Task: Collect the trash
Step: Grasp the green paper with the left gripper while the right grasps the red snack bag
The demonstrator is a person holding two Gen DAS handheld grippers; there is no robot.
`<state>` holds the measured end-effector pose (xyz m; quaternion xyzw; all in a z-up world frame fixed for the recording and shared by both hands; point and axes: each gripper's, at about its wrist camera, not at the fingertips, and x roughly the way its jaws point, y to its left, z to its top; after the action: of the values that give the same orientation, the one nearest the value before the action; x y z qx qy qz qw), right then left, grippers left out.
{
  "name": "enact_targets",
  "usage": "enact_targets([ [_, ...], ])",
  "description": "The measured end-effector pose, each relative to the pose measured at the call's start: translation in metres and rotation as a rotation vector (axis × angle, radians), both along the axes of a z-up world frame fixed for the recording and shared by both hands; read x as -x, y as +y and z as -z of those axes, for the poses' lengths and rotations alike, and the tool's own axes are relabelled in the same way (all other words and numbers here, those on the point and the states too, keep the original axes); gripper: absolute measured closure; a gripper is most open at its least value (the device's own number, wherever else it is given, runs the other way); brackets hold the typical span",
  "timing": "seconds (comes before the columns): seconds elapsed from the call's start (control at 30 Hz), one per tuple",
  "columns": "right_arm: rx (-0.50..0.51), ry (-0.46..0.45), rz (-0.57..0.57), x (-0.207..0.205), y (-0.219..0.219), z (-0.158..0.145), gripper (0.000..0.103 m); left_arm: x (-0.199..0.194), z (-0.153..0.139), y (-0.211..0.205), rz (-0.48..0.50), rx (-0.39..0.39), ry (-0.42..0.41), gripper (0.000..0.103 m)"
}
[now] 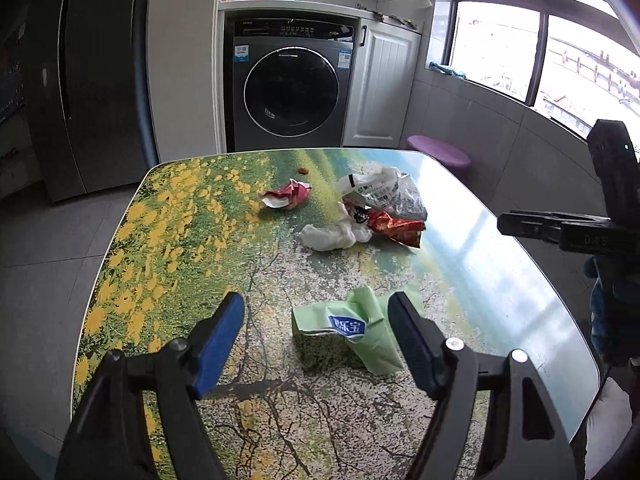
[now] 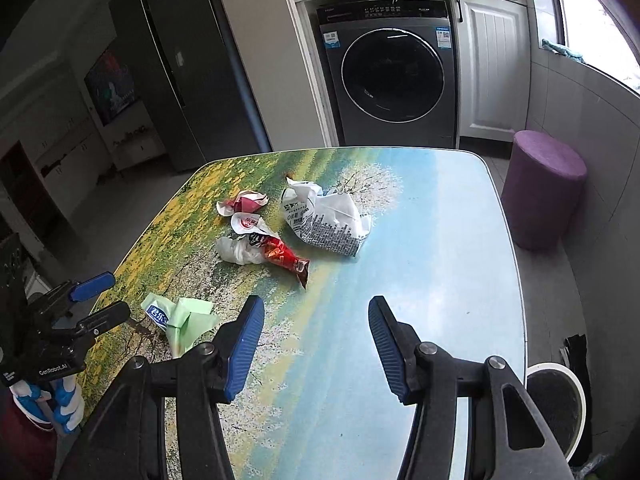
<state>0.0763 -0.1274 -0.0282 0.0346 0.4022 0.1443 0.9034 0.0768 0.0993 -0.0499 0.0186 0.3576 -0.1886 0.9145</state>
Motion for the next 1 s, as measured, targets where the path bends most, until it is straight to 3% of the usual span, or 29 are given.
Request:
enact_targets([
  [0.43, 0.093, 0.024, -0.252, -0.082, 0.06, 0.039, 0.051, -0.028, 0.036, -0.048, 0.071, -0.113, 0.032, 0.028],
  [0.53, 0.111, 0.057, -0.265, -0.091, 0.064, 0.055, 0.064, -0.035, 0.042, -0.049, 0.077, -0.119, 0.07, 0.029],
  [0.6, 0.112, 0.07, -0.267, -0.09, 0.063, 0.061, 0.077, -0.039, 0.051, -0.051, 0.077, -0.132, 0.104, 0.045],
  [0.63, 0.109, 0.069, -0.266, -0.089, 0.062, 0.062, 0.084, -0.041, 0.055, -0.052, 0.087, -0.134, 0.131, 0.061],
  [0.67, 0.107, 0.067, -0.263, -0.086, 0.059, 0.062, 0.084, -0.041, 0.054, -0.052, 0.083, -0.13, 0.129, 0.067],
  [0.83, 0.059, 0.061, -0.238, -0.066, 0.042, 0.055, 0.084, -0.037, 0.054, -0.051, 0.088, -0.11, 0.128, 0.079],
  [1.0, -0.001, 0.024, -0.196, -0.03, 0.018, 0.036, 0.084, -0.028, 0.039, -0.042, 0.059, -0.049, 0.116, 0.082],
])
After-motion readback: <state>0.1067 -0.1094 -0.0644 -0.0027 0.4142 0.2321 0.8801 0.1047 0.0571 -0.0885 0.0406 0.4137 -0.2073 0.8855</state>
